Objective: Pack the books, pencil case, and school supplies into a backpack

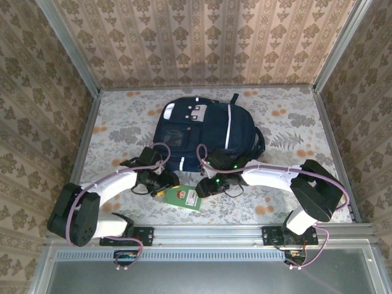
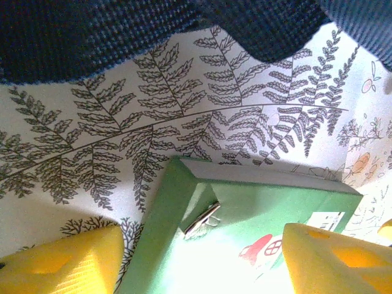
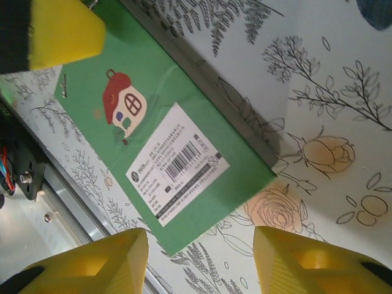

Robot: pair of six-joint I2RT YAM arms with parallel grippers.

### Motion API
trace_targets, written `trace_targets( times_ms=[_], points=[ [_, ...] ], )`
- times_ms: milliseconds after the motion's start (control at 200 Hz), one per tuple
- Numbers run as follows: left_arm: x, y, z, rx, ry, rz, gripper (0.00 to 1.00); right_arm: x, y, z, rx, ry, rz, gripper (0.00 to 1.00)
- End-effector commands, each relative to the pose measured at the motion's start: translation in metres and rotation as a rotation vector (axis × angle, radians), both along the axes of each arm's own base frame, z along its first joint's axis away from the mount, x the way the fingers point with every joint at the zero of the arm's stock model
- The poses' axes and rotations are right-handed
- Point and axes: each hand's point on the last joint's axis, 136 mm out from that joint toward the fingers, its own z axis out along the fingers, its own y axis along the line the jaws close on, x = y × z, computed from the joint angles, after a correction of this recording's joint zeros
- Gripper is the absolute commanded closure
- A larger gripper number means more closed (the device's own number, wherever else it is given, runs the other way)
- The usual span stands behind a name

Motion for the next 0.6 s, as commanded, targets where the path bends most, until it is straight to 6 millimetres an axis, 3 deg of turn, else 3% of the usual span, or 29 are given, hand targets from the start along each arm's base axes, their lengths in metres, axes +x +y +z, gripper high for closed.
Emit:
trace_targets(
  times_ms=[0, 325, 595],
  points=[
    [-0.025, -0.011, -0.003, -0.080, 0.091, -0.031, 0.29, -0.005, -0.012, -0.008, -0.062, 0.007, -0.009, 0.50],
    [-0.038, -0.027, -0.003, -0.103, 0.101, -0.128, 0.29, -0.021, -0.010, -0.021, -0.034, 0.101, 0.004, 0.56],
    [-0.046, -0.032, -0.006, -0.106, 0.106, -0.175, 0.30, -0.026, -0.022, -0.043, -0.102, 0.140, -0.019, 0.61]
  ],
)
